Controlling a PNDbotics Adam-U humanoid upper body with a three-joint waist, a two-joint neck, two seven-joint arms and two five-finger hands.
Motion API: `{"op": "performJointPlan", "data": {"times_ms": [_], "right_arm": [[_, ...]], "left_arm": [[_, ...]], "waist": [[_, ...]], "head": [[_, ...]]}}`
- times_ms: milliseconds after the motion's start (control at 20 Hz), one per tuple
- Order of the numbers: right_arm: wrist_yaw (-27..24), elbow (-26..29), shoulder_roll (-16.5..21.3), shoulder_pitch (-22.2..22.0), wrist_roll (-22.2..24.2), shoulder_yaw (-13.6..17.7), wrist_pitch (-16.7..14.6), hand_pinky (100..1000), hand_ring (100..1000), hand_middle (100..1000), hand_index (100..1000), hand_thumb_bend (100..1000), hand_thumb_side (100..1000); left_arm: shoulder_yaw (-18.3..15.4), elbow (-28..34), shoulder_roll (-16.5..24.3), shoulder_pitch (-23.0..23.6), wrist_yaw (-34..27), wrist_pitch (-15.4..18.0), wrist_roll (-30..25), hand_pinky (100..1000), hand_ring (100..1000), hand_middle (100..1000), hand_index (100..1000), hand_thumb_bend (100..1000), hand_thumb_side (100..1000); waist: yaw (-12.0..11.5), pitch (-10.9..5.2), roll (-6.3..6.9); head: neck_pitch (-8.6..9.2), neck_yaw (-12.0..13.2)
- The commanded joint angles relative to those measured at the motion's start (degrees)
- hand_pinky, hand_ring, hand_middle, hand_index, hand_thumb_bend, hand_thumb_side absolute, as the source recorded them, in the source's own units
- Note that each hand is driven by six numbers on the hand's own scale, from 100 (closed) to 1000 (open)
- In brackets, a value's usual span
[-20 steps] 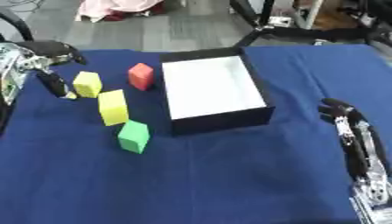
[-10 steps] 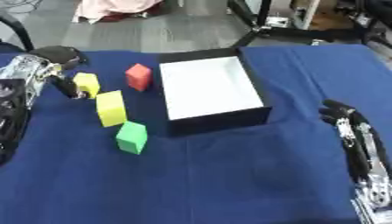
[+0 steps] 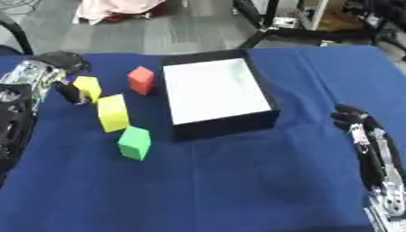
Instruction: Pick up objects on the table and place them in the box.
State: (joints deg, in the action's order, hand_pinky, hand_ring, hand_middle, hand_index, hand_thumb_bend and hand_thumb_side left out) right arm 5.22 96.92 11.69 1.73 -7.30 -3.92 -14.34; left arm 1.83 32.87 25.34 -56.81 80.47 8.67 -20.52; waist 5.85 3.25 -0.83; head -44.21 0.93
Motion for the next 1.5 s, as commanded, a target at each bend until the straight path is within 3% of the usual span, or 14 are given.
{"op": "performJointPlan", "data": {"times_ms": [50, 850, 1050, 1250, 1500], "right_arm": [[-0.43, 0.41, 0.69, 0.59, 0.22, -0.01, -0.08, 817, 797, 782, 790, 100, 838], [-0.66, 0.36, 0.61, 0.75, 0.36, -0.05, -0.07, 818, 798, 783, 791, 100, 842], [-0.70, 0.29, 0.58, 0.71, 0.32, 0.00, -0.05, 818, 798, 783, 791, 100, 842], [-0.70, 0.26, 0.52, 0.70, 0.35, 0.02, -0.03, 818, 798, 783, 791, 100, 841], [-0.70, 0.23, 0.61, 0.62, 0.26, 0.12, -0.01, 818, 798, 782, 791, 100, 841]], "left_arm": [[-0.57, 0.45, 0.98, -1.42, 0.40, -0.70, -0.37, 879, 771, 798, 888, 411, 268], [-0.73, -1.39, -0.18, -0.50, 4.24, -3.88, -0.23, 876, 768, 797, 886, 378, 276], [-0.72, -1.28, -0.17, -0.29, 5.13, -4.13, 0.36, 830, 666, 687, 819, 353, 222], [-0.90, -0.59, 0.16, -0.31, 6.17, -5.10, 2.80, 728, 509, 500, 670, 282, 136], [-0.61, 3.36, 1.32, -1.35, 3.36, -4.53, 6.96, 716, 481, 463, 639, 246, 123]], "waist": [[0.07, -1.56, -0.03], [0.63, -1.10, -0.40], [0.64, -1.12, -0.42], [0.57, -1.18, -0.40], [0.25, -1.37, -0.34]], "head": [[0.09, 0.12], [0.09, 0.17], [0.09, 0.19], [0.09, 0.16], [0.09, -0.02]]}}
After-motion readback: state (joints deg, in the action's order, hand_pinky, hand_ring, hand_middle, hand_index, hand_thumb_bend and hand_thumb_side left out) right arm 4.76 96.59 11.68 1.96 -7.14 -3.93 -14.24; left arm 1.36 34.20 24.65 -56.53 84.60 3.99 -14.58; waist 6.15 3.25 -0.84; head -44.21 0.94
